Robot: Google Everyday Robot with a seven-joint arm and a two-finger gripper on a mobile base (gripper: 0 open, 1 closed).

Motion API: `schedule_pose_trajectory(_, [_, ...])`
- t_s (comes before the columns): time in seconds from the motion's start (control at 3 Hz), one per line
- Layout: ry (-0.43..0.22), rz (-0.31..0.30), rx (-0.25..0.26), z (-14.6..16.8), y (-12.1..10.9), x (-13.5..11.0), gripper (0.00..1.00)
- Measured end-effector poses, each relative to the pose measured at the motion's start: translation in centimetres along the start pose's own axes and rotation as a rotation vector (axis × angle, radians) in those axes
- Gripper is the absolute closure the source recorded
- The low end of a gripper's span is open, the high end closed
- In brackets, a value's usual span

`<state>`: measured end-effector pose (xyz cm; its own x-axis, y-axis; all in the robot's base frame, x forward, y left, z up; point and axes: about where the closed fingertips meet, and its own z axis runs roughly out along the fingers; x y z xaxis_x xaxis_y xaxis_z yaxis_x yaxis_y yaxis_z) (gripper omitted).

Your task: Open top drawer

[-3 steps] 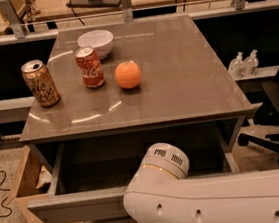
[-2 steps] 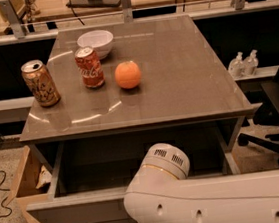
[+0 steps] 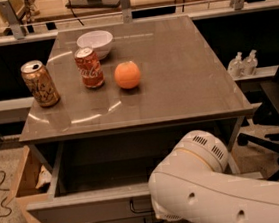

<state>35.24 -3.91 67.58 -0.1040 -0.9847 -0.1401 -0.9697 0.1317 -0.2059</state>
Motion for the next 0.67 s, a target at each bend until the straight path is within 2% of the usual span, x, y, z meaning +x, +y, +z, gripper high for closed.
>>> schedule_pose_trajectory(0.67, [0.000,0.000,0.000,-0.01,0.00,0.00,1.00])
